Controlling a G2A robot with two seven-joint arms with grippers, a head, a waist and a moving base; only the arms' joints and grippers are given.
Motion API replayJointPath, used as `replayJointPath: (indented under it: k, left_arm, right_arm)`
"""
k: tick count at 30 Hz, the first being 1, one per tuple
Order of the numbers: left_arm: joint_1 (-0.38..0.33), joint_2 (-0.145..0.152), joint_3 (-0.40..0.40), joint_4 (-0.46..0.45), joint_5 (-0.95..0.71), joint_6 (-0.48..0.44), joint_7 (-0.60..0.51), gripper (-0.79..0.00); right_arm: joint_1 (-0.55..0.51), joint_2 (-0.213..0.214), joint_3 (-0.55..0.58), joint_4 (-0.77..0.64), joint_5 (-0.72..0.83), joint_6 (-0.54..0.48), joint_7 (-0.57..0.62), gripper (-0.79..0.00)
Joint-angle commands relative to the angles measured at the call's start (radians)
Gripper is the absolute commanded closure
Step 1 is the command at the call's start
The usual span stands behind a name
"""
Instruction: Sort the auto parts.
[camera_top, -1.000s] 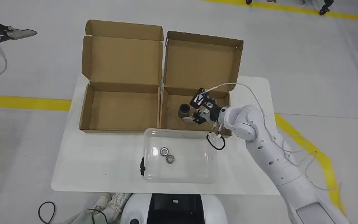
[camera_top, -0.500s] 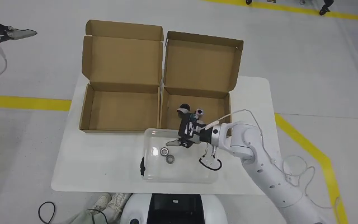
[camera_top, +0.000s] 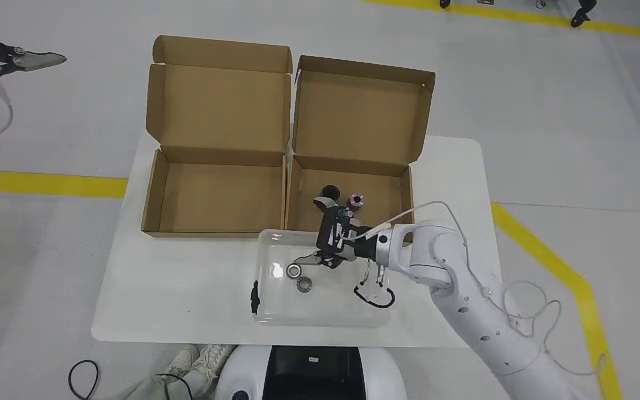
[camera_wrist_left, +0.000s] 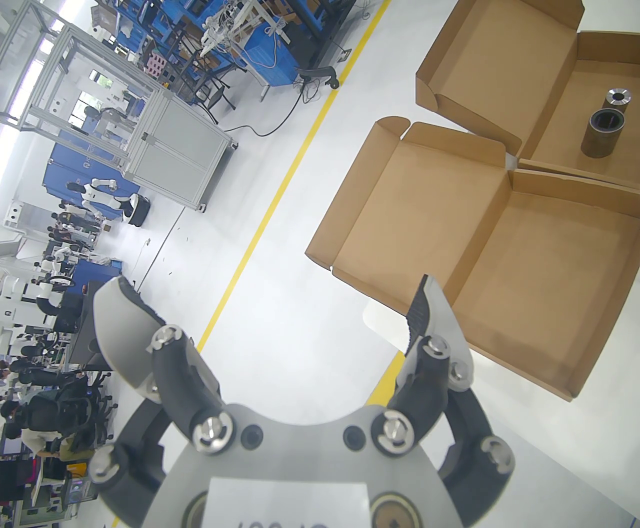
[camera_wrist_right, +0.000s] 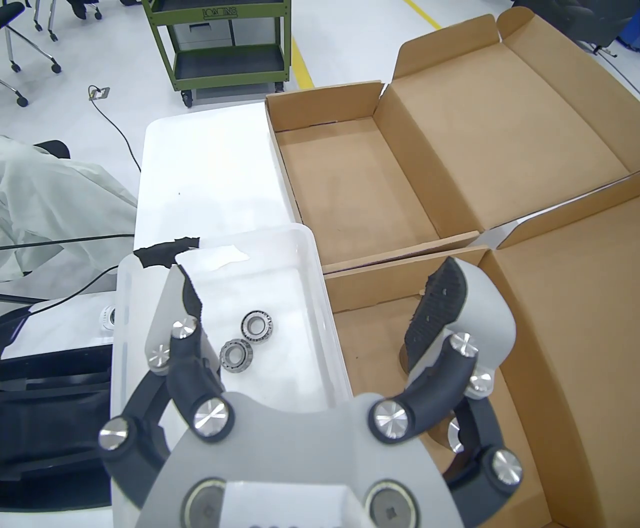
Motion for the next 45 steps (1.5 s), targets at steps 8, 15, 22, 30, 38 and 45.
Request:
replayJointPath:
  k: [8,15,22,30,38,45]
  left_arm:
    - [0.000,0.000,0.000,0.000,0.000,0.000,0.000,-0.785]
    - [0.000,0.000,0.000,0.000,0.000,0.000,0.000,-0.785]
    - [0.000,0.000,0.000,0.000,0.000,0.000,0.000,-0.785]
    - [0.000,0.000,0.000,0.000,0.000,0.000,0.000,-0.785]
    - [0.000,0.000,0.000,0.000,0.000,0.000,0.000,-0.785]
    - [0.000,0.000,0.000,0.000,0.000,0.000,0.000,-0.785]
  right_arm:
    - [-0.010,0.000,-0.020,-0.003,-0.027,0.005,0.015,-0.785]
    - [0.005,-0.010,-0.081,0.008,-0.059,0.027,0.070,-0.785]
    - [0.015,-0.021,-0.133,0.047,-0.063,0.029,0.070,-0.680]
    - [0.041,-0.037,-0.189,0.090,-0.065,0.033,0.101,-0.680]
    - [0.070,-0.056,-0.246,0.174,-0.035,0.035,0.151,-0.656]
    - [0.103,-0.073,-0.291,0.215,-0.106,0.073,0.171,-0.606]
